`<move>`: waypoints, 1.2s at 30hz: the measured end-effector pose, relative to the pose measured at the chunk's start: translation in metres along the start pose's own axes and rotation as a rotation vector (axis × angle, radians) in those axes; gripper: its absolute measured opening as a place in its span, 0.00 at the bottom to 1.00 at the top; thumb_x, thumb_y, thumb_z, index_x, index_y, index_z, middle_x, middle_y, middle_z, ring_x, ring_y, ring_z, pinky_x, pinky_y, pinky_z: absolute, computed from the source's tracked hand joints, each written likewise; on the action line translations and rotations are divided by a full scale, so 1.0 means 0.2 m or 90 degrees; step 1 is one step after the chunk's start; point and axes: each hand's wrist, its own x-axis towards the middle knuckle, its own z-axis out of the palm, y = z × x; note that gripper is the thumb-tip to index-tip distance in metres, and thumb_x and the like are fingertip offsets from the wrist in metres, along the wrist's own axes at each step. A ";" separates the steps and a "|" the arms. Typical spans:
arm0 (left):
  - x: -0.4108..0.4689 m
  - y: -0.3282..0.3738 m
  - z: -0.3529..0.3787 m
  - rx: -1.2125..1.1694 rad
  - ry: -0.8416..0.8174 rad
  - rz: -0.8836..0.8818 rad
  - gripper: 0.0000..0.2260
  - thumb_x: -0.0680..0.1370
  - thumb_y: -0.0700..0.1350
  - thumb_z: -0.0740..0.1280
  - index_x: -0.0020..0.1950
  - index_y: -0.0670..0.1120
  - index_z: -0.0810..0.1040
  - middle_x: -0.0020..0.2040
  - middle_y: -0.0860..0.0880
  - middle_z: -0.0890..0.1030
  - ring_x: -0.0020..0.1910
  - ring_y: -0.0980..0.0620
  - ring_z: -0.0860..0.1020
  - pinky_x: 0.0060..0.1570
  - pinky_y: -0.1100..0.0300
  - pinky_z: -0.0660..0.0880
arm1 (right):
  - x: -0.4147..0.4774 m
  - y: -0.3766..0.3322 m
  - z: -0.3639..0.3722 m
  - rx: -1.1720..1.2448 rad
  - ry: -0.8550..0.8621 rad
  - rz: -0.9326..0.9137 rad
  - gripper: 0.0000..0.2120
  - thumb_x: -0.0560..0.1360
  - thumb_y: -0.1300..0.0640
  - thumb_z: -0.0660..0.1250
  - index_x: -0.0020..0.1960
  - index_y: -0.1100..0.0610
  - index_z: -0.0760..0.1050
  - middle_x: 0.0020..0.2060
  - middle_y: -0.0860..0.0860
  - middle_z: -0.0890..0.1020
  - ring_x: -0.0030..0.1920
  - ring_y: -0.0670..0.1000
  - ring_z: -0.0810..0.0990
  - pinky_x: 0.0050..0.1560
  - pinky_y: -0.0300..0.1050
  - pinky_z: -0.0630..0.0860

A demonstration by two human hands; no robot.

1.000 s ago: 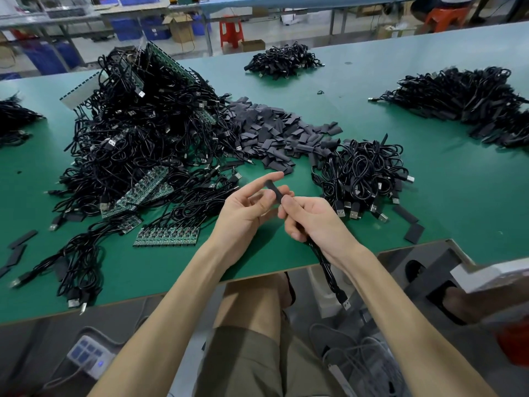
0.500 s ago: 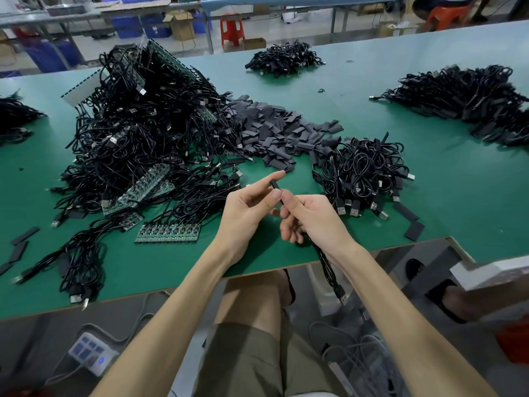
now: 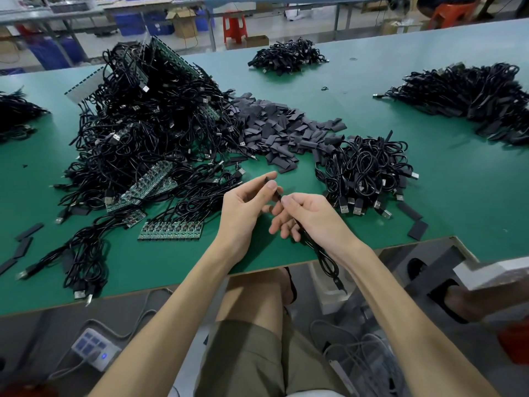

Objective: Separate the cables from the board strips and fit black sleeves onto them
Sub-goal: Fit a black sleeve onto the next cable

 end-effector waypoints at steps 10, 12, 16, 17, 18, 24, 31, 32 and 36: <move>-0.01 0.00 0.01 0.043 -0.022 0.004 0.11 0.82 0.41 0.68 0.64 0.42 0.81 0.47 0.45 0.84 0.44 0.50 0.80 0.48 0.56 0.78 | 0.00 0.02 0.00 -0.009 0.030 0.010 0.15 0.87 0.59 0.56 0.47 0.62 0.75 0.32 0.56 0.84 0.29 0.51 0.78 0.27 0.39 0.72; -0.01 0.01 0.01 0.055 -0.024 0.012 0.12 0.82 0.41 0.68 0.65 0.42 0.81 0.47 0.45 0.84 0.44 0.50 0.80 0.48 0.56 0.78 | 0.00 0.02 0.01 -0.012 0.036 0.010 0.15 0.87 0.59 0.56 0.46 0.62 0.75 0.32 0.55 0.84 0.28 0.51 0.78 0.26 0.39 0.72; -0.02 0.01 0.00 0.095 -0.029 0.037 0.10 0.82 0.42 0.68 0.63 0.43 0.82 0.50 0.43 0.86 0.47 0.51 0.81 0.50 0.56 0.78 | 0.00 0.01 0.01 -0.023 0.050 0.007 0.15 0.87 0.60 0.56 0.47 0.63 0.75 0.31 0.55 0.84 0.27 0.51 0.78 0.26 0.39 0.72; -0.02 0.01 0.00 0.101 -0.026 0.043 0.10 0.82 0.42 0.69 0.62 0.43 0.83 0.51 0.42 0.86 0.47 0.51 0.81 0.50 0.55 0.78 | 0.00 0.01 0.01 -0.022 0.051 0.007 0.14 0.87 0.60 0.56 0.47 0.63 0.75 0.31 0.55 0.84 0.27 0.51 0.78 0.26 0.39 0.72; -0.02 0.01 0.00 0.103 -0.023 0.047 0.09 0.82 0.42 0.69 0.61 0.43 0.83 0.51 0.41 0.86 0.47 0.50 0.81 0.51 0.54 0.77 | -0.01 0.01 0.01 -0.020 0.051 0.006 0.14 0.87 0.60 0.56 0.47 0.64 0.75 0.30 0.55 0.84 0.26 0.50 0.78 0.25 0.39 0.72; -0.02 0.01 -0.01 0.110 -0.038 0.045 0.10 0.82 0.44 0.68 0.62 0.44 0.82 0.51 0.44 0.87 0.48 0.52 0.81 0.53 0.54 0.77 | 0.00 0.01 0.01 -0.023 0.052 0.003 0.14 0.87 0.59 0.57 0.47 0.64 0.76 0.32 0.56 0.84 0.26 0.51 0.78 0.26 0.39 0.72; -0.01 0.00 -0.03 0.048 -0.069 0.024 0.12 0.81 0.46 0.69 0.65 0.47 0.81 0.55 0.41 0.85 0.52 0.46 0.81 0.63 0.36 0.73 | 0.00 0.02 0.01 -0.011 0.051 -0.002 0.13 0.87 0.59 0.58 0.48 0.64 0.76 0.32 0.56 0.84 0.27 0.52 0.78 0.26 0.39 0.72; -0.01 0.00 -0.03 0.038 -0.070 0.020 0.13 0.81 0.47 0.69 0.64 0.47 0.82 0.55 0.41 0.85 0.52 0.45 0.81 0.64 0.34 0.72 | 0.00 0.02 0.01 -0.008 0.047 -0.003 0.13 0.87 0.59 0.58 0.48 0.64 0.76 0.32 0.56 0.84 0.27 0.51 0.78 0.26 0.39 0.71; -0.01 0.01 -0.04 0.025 -0.079 0.012 0.12 0.80 0.49 0.70 0.63 0.48 0.82 0.55 0.41 0.85 0.50 0.46 0.81 0.65 0.34 0.71 | 0.00 0.02 0.00 0.004 0.030 -0.004 0.12 0.86 0.60 0.60 0.47 0.62 0.78 0.34 0.56 0.85 0.27 0.50 0.78 0.26 0.38 0.71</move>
